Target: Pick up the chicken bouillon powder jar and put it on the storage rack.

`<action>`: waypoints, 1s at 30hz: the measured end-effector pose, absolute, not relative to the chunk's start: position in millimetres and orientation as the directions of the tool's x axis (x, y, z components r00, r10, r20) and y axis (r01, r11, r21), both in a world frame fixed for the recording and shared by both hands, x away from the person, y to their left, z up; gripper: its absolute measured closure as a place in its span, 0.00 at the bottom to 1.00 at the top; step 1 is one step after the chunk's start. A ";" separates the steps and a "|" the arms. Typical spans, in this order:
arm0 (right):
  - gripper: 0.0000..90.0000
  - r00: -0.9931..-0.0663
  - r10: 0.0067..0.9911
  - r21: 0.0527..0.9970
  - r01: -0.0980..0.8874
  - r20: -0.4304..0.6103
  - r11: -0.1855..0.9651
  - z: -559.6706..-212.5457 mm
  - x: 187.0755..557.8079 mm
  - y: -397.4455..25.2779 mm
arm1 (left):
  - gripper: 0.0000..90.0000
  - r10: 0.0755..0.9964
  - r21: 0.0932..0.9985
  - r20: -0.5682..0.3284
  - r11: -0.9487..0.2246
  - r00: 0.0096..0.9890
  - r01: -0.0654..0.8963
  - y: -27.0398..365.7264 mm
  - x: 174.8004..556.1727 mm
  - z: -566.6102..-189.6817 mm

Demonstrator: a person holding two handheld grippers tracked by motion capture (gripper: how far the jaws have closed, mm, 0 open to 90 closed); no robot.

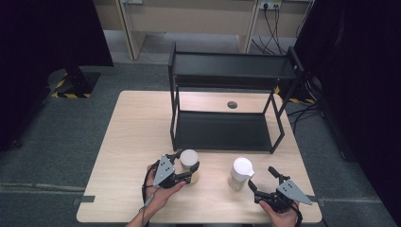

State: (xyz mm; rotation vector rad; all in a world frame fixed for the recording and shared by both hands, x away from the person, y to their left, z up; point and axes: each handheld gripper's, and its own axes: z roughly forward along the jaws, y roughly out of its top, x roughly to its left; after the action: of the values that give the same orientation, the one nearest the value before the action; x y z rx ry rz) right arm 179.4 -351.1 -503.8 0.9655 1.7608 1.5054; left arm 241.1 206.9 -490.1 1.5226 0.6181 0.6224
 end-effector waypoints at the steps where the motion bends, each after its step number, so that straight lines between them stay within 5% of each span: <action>1: 0.06 -0.540 0.842 0.988 0.134 0.003 0.082 -503.8 179.5 -351.2 | 0.36 0.709 0.999 0.015 -0.033 0.705 0.012 207.3 241.5 -488.2; 30: 0.06 -0.542 0.840 0.988 0.133 0.010 0.074 -504.6 179.6 -352.6 | 0.37 0.747 0.997 0.048 0.000 0.663 -0.072 193.7 253.7 -422.1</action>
State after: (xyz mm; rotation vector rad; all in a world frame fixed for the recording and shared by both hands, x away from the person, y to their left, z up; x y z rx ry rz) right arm 179.6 -352.6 -504.6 0.9683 1.7574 1.5164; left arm 253.7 193.7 -422.1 1.4384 0.6035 0.7089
